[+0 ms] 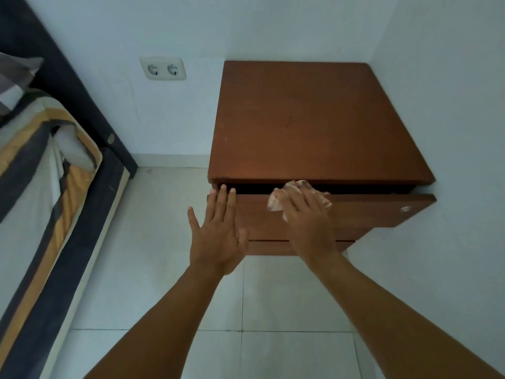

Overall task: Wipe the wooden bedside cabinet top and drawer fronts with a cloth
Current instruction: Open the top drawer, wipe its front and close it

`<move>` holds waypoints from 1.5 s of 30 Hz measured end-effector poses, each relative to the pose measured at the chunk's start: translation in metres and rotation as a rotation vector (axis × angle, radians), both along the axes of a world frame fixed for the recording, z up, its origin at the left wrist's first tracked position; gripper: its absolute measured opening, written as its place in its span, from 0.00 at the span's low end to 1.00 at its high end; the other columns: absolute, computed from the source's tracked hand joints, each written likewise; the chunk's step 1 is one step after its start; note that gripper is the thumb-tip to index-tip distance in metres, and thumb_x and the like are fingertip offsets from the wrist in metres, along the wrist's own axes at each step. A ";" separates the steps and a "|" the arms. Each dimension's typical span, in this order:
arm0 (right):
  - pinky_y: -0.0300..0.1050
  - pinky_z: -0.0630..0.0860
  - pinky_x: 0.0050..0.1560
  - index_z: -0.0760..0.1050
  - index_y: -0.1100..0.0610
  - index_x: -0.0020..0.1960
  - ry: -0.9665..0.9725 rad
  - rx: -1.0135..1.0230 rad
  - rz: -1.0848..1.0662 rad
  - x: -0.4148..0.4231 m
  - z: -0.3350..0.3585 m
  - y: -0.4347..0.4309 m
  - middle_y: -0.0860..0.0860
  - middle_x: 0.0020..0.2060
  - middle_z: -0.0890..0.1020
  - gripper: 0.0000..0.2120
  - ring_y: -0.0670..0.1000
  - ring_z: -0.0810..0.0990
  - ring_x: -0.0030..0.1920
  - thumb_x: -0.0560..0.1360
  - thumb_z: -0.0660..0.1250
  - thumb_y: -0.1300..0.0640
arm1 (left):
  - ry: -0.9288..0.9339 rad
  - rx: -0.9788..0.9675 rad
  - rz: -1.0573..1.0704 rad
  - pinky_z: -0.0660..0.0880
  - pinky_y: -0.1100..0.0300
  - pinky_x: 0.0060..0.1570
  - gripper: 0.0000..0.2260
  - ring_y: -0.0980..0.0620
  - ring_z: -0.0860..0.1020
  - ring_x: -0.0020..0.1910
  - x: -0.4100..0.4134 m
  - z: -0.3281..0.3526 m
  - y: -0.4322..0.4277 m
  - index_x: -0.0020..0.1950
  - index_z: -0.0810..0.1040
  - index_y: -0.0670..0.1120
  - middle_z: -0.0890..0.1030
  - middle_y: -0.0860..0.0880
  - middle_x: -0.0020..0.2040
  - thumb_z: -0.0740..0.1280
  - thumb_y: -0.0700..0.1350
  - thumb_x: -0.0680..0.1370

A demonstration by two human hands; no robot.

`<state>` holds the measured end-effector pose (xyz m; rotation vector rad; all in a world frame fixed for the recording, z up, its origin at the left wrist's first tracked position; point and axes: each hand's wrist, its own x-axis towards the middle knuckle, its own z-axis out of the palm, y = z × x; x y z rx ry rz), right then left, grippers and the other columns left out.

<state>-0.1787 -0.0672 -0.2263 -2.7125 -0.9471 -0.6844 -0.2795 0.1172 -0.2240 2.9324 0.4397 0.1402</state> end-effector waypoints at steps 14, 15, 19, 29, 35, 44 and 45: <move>0.61 0.61 0.78 0.74 0.63 0.66 -0.030 0.064 -0.297 0.083 -0.024 -0.203 0.62 0.66 0.76 0.21 0.67 0.69 0.73 0.74 0.71 0.67 | -0.235 0.083 -0.017 0.50 0.30 0.74 0.29 0.48 0.53 0.82 0.002 -0.017 0.003 0.82 0.57 0.48 0.57 0.48 0.82 0.50 0.55 0.81; 0.61 0.61 0.77 0.74 0.62 0.66 -0.024 0.092 -0.311 0.087 -0.028 -0.208 0.62 0.66 0.76 0.20 0.67 0.69 0.73 0.75 0.71 0.67 | -0.258 0.091 -0.021 0.50 0.30 0.74 0.29 0.48 0.53 0.82 0.002 -0.021 0.004 0.82 0.58 0.48 0.58 0.48 0.82 0.51 0.55 0.81; 0.63 0.66 0.74 0.75 0.62 0.67 -0.081 0.241 -0.304 0.096 -0.045 -0.205 0.62 0.67 0.76 0.17 0.67 0.70 0.72 0.78 0.66 0.66 | -0.376 0.131 -0.033 0.49 0.31 0.75 0.28 0.49 0.54 0.81 0.005 -0.035 0.010 0.81 0.59 0.50 0.60 0.49 0.81 0.49 0.57 0.83; 0.56 0.62 0.79 0.66 0.53 0.79 -0.322 0.498 0.079 -0.004 -0.061 -0.020 0.54 0.79 0.65 0.25 0.58 0.59 0.81 0.82 0.60 0.63 | -0.627 0.121 -0.004 0.45 0.32 0.75 0.28 0.51 0.54 0.81 0.017 -0.066 0.007 0.81 0.61 0.52 0.61 0.51 0.81 0.44 0.59 0.83; 0.63 0.51 0.80 0.50 0.48 0.84 -0.308 0.222 -0.072 0.014 -0.095 0.015 0.54 0.83 0.53 0.30 0.59 0.47 0.83 0.85 0.54 0.46 | -0.633 0.136 0.006 0.45 0.29 0.75 0.30 0.49 0.58 0.80 0.015 -0.060 0.004 0.79 0.63 0.52 0.65 0.50 0.79 0.43 0.62 0.82; 0.61 0.58 0.78 0.66 0.58 0.76 -0.363 0.323 -0.294 0.076 -0.085 -0.141 0.60 0.73 0.69 0.22 0.62 0.63 0.77 0.85 0.53 0.53 | -0.666 0.135 0.029 0.47 0.29 0.74 0.27 0.48 0.57 0.81 0.020 -0.069 0.000 0.79 0.62 0.51 0.64 0.50 0.80 0.47 0.60 0.83; 0.61 0.59 0.78 0.68 0.59 0.75 -0.360 0.348 -0.307 0.082 -0.084 -0.154 0.61 0.72 0.70 0.21 0.63 0.65 0.76 0.84 0.54 0.54 | -0.664 0.138 0.031 0.46 0.29 0.74 0.28 0.48 0.56 0.81 0.020 -0.068 0.000 0.80 0.62 0.51 0.63 0.50 0.80 0.47 0.60 0.83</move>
